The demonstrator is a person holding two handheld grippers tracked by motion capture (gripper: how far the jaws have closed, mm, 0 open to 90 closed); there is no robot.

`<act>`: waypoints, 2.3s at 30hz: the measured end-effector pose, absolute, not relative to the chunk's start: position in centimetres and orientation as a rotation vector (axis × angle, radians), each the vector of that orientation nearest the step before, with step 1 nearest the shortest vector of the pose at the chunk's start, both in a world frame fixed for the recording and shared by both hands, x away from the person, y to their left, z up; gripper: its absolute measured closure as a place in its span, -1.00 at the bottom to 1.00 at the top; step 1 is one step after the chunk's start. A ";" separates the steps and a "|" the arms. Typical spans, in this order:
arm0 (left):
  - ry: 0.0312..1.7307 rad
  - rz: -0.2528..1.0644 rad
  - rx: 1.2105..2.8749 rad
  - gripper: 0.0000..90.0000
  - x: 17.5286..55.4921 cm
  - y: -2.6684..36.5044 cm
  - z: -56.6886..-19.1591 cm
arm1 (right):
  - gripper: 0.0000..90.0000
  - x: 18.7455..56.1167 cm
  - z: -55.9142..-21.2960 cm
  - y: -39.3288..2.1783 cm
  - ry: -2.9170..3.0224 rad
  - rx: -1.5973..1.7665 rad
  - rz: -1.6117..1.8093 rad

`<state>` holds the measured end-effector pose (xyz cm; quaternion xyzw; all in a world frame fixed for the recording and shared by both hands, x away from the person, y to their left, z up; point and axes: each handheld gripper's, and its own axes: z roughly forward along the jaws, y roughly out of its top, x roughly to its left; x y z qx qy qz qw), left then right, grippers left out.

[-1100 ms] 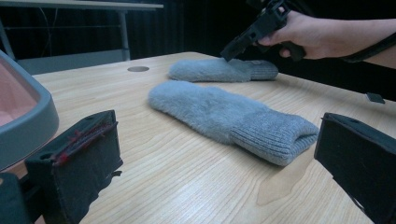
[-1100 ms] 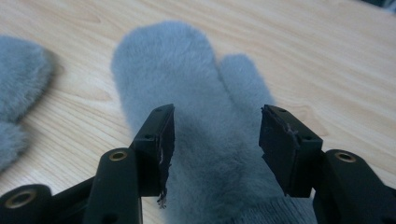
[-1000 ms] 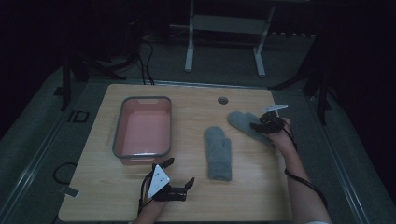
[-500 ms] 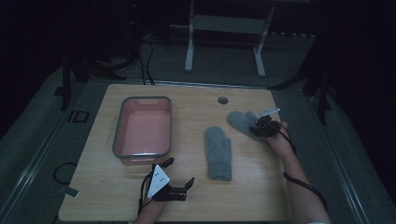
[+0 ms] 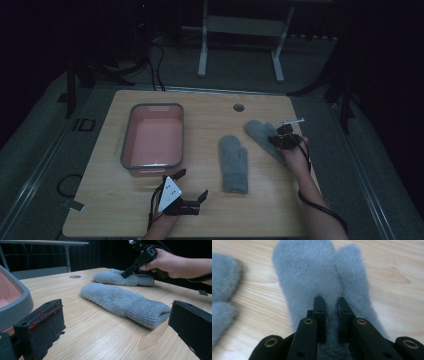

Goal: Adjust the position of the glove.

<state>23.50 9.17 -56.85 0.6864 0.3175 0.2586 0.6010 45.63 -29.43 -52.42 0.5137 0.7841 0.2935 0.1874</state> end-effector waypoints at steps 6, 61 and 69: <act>0.736 0.603 1.591 -0.99 23.5 9.1 -56.9 | 0.82 43.3 -51.2 -29.0 2.109 1.506 0.846; 0.738 0.597 1.593 -0.99 23.5 9.2 -56.8 | 1.00 31.9 -52.9 -32.5 2.154 1.559 0.801; 0.733 0.598 1.595 -0.99 23.4 9.2 -56.8 | 1.00 31.2 -52.8 -30.3 2.146 1.601 0.792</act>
